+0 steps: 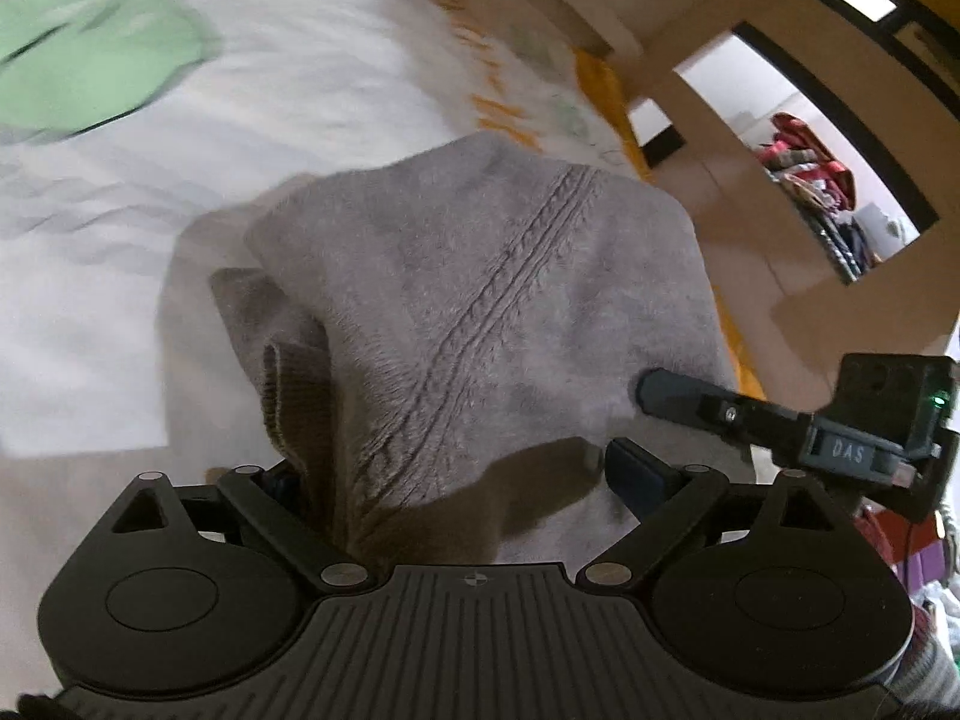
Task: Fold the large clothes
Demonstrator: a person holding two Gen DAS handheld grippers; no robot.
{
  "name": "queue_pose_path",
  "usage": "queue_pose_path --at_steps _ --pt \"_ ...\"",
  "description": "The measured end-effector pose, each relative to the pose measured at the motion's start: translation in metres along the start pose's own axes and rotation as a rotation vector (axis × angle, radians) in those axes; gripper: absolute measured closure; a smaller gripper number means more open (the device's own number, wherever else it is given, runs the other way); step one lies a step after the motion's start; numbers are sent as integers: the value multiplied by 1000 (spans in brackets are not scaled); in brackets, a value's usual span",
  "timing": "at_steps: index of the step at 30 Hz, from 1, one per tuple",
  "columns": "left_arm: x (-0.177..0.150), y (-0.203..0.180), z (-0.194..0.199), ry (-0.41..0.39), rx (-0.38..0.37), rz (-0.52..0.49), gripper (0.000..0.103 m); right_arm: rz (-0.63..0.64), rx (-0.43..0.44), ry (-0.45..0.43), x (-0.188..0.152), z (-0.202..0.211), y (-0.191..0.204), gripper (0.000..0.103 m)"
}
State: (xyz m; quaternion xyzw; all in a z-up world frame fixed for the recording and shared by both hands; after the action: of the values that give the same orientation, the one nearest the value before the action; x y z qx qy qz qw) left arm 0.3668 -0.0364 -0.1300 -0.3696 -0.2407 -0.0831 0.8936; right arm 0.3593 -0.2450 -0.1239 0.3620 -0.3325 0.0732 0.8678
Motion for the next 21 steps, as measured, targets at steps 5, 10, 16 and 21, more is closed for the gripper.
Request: queue_pose_path --at_steps 5,10,16,21 --pt "20 -24 -48 -50 72 -52 9 7 -163 -34 27 34 -55 41" --pt "6 -17 -63 -73 168 -65 7 -10 -367 8 10 22 -98 22" --pt "4 -35 -21 -181 230 -87 9 86 -416 -90 4 46 -69 19" --pt "-10 -67 34 -309 331 -171 8 161 -439 -216 4 95 -27 0"
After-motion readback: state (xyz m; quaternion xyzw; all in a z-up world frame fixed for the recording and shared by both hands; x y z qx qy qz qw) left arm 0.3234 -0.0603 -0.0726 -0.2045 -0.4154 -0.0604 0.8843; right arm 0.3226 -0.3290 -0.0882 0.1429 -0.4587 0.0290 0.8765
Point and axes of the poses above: each gripper's, at about its wrist camera, not at the fingertips, and z roughly against the way its jaws point, y to its left, x to its top, the point moved 4 cm from there along -z, roughly the way its jaws point, and after that the axes turned 1 degree about x, right-handed, at the moved point
